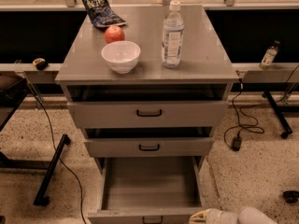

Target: Close bottom drawer

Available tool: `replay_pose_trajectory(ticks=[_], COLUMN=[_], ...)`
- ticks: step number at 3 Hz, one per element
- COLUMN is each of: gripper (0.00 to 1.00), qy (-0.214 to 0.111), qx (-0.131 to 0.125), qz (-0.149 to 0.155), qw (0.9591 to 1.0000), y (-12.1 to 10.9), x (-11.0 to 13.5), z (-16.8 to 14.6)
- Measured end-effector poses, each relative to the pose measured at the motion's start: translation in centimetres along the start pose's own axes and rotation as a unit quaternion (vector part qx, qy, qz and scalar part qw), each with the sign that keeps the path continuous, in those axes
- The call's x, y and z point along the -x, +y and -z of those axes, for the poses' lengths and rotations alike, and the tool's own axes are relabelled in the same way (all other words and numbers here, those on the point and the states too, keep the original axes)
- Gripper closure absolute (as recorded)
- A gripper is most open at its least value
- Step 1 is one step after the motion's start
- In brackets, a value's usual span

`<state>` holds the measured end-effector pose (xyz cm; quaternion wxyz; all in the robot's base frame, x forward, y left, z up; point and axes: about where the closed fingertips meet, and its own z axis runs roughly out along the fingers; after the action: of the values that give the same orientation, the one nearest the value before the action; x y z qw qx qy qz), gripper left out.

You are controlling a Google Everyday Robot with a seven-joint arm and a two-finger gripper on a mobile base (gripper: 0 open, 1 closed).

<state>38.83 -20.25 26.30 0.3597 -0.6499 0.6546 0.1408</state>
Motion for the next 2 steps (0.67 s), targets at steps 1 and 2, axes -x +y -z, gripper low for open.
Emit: replay_pose_trajectory(ticks=[1, 2], gripper=[1.0, 1.0], qy=[0.011, 0.029], qx=[-0.016, -0.024], qz=[-0.032, -0.053], qw=[0.9993, 0.9979], y=[0.0, 0.0], x=[-3.4, -5.9], z=[-4.2, -7.6])
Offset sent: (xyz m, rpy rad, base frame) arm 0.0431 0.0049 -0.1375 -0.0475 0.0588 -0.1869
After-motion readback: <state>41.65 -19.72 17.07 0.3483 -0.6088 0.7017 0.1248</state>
